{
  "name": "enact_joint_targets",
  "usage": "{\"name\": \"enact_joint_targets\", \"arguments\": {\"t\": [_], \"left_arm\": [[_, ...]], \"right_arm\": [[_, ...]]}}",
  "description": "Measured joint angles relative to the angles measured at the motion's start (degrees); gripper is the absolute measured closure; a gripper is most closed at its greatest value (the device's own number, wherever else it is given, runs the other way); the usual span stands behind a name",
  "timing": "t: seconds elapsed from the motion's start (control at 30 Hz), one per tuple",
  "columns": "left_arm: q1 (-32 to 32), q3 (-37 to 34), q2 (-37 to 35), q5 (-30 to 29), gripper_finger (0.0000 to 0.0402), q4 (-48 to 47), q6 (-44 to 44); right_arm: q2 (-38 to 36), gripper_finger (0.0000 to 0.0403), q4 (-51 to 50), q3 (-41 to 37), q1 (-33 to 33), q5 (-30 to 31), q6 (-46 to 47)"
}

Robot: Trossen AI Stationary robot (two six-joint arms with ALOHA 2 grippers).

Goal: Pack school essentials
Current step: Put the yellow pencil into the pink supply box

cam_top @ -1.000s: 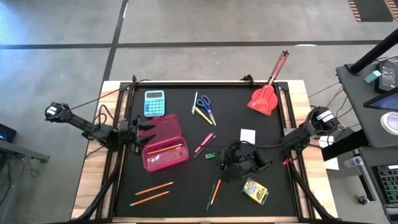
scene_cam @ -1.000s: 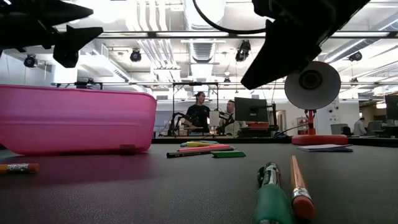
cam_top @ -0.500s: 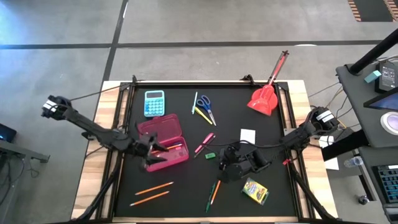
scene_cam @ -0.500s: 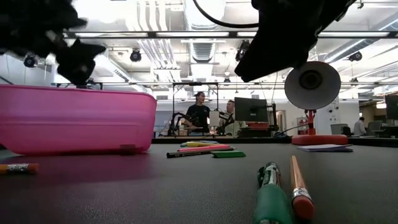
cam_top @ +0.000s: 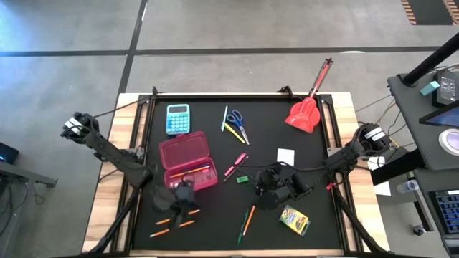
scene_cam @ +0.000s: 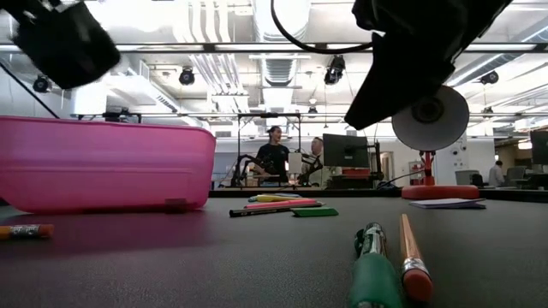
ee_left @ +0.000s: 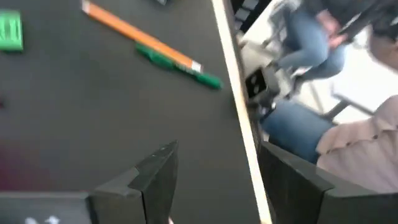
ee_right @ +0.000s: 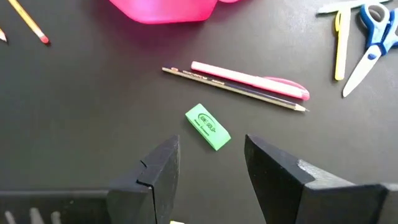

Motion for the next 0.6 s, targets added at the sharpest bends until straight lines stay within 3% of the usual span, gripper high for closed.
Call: {"name": "enact_joint_targets", "arguments": {"t": [0.1, 0.23, 0.43, 0.6], "left_arm": [[-2.2, 5.2, 3.0, -0.7, 0.0198, -13.1, -8.6], [-5.2, 8.0, 5.6, -0.5, 0.0198, -23.8, -21.9], [-11.4, 7.9, 8.0, 3.8, 0.0198, -27.6, -38.1], [-15.3, 7.9, 10.3, 3.8, 0.0198, -31.8, -47.6]], "right_arm": [[0.0, 0.0232, -0.2, 0.0, 0.0, 0.0, 0.0], [0.0, 0.0232, -0.4, 0.0, 0.0, 0.0, -0.1], [0.0, 0.0232, -0.7, 0.0, 0.0, 0.0, -0.3], [0.0, 0.0232, -0.7, 0.0, 0.0, -0.5, -0.7]]}}
